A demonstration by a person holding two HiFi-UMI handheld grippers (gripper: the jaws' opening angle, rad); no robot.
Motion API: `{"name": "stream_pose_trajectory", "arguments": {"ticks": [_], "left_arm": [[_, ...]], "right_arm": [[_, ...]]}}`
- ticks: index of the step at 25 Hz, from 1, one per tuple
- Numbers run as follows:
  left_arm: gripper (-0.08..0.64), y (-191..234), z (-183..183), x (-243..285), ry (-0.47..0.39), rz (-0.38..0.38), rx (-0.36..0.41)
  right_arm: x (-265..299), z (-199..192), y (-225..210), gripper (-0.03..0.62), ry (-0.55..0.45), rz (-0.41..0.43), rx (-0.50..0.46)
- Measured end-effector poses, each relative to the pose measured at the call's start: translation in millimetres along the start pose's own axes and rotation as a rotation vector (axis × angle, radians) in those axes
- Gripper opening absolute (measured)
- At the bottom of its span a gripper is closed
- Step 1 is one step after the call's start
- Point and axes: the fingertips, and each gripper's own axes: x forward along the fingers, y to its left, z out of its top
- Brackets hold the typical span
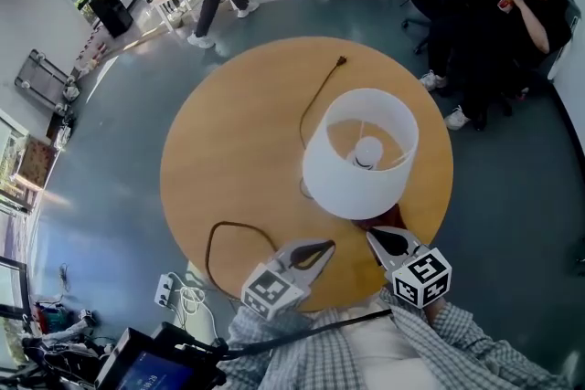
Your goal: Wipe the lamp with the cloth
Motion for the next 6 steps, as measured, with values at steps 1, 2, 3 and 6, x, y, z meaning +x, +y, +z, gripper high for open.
{"name": "stream_pose_trajectory", "arguments": {"ticks": [1, 2, 3, 6], "left_arm": [[0.005, -0.4, 0.8, 0.0, 0.001, -0.001, -0.001], [0.005, -0.2, 1.0, -0.3, -0.001, -0.002, -0.002], [0.005, 0.0, 1.0, -0.7, -0.004, -0.001, -0.002], [0.005, -1.1, 2.9, -1.4, -0.007, -0.002, -0.009]], "right_arm": [[0.1, 0.4, 0.3, 0.003, 0.0, 0.0, -0.002], [0.3, 0.7, 0.8, 0.003, 0.001, 0.0, -0.005], [0.5, 0.8, 1.4, 0.003, 0.003, 0.0, -0.009], [0.9, 0.3, 2.6, 0.003, 0.009, 0.002, -0.016]]}}
